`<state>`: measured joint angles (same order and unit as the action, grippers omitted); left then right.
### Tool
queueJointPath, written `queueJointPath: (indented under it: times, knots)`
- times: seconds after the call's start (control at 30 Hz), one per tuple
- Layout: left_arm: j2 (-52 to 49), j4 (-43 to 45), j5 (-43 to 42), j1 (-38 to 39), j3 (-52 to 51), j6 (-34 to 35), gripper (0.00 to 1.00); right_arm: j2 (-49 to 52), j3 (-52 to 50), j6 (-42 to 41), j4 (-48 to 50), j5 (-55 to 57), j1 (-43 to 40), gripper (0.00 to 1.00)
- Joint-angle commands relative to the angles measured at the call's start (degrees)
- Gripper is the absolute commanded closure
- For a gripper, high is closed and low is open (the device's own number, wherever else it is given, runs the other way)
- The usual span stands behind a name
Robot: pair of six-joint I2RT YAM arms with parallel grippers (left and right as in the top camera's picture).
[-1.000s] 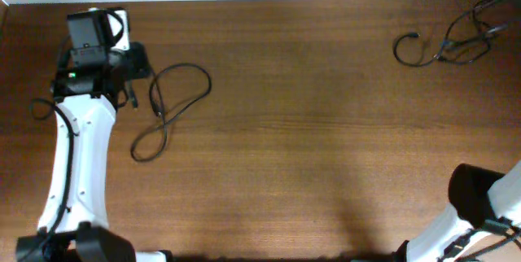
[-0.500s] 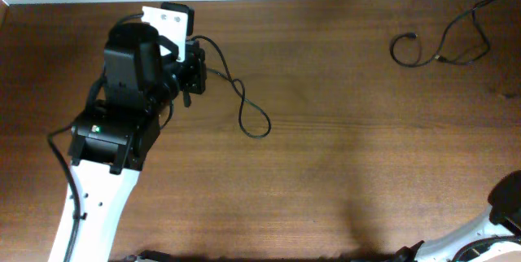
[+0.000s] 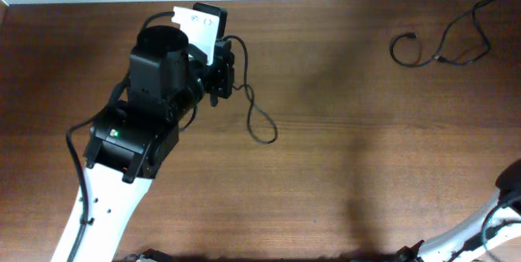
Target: Untangle cables
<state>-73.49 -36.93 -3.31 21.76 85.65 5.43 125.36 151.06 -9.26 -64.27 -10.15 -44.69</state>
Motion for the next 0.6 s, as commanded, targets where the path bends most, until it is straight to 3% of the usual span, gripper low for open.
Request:
queueJointPath:
  times: [0.0, 0.37, 0.57]
  knots:
    - [0.2, 0.3, -1.0, 0.3, 2.0, 0.5, 1.0, 4.6, -5.8, -0.4, 2.9, -1.0, 0.9, 0.96]
    - [0.2, -0.9, -0.7, 0.3, 2.0, 0.5, 1.0, 8.2, -27.6, 0.4, 17.9, 7.0, 0.6, 0.96]
    - [0.3, -2.6, -0.1, 0.3, 2.1, 0.5, 1.0, 8.2, -32.7, 0.4, 22.5, 15.6, -1.9, 0.96]
